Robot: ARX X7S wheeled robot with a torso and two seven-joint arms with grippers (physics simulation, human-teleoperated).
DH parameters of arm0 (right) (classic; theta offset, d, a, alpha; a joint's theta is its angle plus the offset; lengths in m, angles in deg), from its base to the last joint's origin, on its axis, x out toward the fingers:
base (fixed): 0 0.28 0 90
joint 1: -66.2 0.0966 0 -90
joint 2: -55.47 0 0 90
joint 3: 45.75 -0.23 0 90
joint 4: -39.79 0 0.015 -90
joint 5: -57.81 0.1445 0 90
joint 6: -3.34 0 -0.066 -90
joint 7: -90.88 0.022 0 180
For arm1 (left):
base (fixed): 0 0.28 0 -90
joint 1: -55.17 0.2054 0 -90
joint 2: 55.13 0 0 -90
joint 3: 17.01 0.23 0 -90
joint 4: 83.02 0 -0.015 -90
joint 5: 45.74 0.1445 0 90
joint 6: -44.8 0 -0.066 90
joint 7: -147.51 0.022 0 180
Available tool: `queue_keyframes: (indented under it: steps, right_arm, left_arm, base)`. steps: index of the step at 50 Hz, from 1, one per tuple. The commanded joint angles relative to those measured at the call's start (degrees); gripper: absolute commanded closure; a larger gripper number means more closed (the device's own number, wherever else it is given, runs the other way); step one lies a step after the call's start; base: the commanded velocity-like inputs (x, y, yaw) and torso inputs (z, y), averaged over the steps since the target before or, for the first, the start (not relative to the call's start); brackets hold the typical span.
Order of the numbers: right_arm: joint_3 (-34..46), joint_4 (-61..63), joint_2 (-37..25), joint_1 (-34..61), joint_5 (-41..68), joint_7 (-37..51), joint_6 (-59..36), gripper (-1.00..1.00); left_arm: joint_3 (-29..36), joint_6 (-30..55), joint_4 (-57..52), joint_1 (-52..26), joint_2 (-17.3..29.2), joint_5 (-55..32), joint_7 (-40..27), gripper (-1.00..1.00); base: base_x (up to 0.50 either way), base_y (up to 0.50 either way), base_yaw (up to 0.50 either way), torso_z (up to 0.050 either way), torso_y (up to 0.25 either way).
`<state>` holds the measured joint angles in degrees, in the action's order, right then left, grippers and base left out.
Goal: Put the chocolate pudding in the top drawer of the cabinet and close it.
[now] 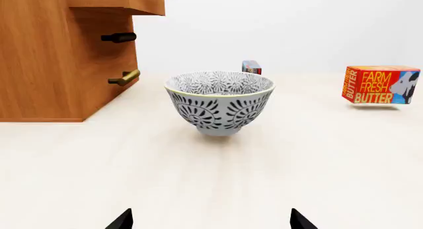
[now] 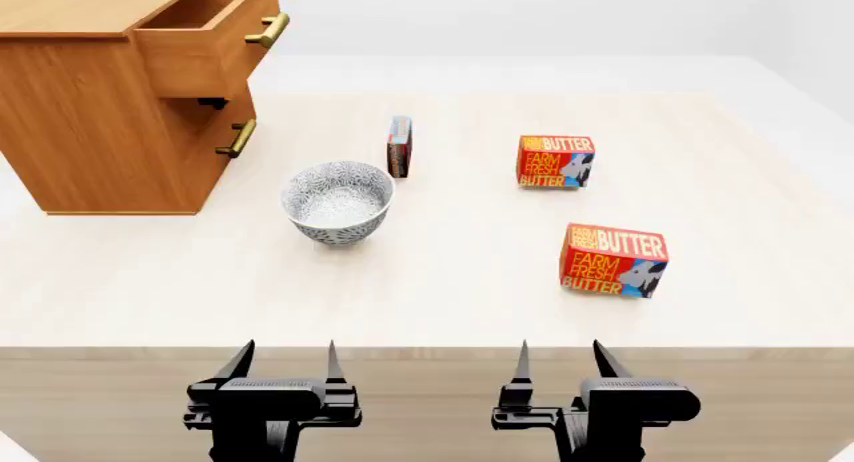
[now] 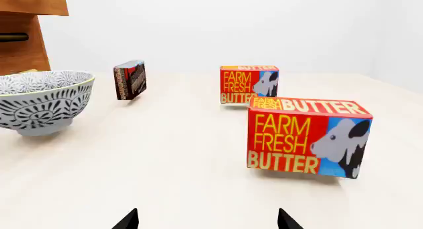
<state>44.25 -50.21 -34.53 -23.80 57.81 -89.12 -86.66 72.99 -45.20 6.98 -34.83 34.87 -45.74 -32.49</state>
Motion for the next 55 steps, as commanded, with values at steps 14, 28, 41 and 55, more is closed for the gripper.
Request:
queue_keyframes:
  steps: [14, 28, 41, 55]
  right_arm:
    - [3.6, 1.7, -3.3, -2.1, 4.3, 1.3, 0.5, -1.0]
    - [6.4, -1.1, -4.3, 1.7, 6.0, 1.0, 3.2, -1.0]
    - [7.9, 1.3, -5.6, 1.7, 6.8, 1.4, 0.8, -1.0]
    - [10.0, 4.3, -6.8, 2.1, 4.1, 3.7, 2.1, -1.0]
  left_arm:
    - [3.4, -7.0, 0.4, 1.1, 3.1, -4.2, -1.5, -1.0]
    - [5.0, -13.2, 0.5, 2.0, 4.7, -5.6, -1.1, -1.0]
    - [6.0, -13.5, 0.7, 1.6, 5.7, -6.2, -2.0, -1.0]
    - [6.3, -17.2, -1.7, 2.4, 6.7, -5.9, -3.7, -1.0]
  base:
    - [0.0, 0.0, 0.0, 0.0, 0.0]
    - [0.0, 0.0, 0.0, 0.036, 0.0]
    - [0.0, 0.0, 0.0, 0.05, 0.0]
    - [0.0, 0.0, 0.0, 0.05, 0.0]
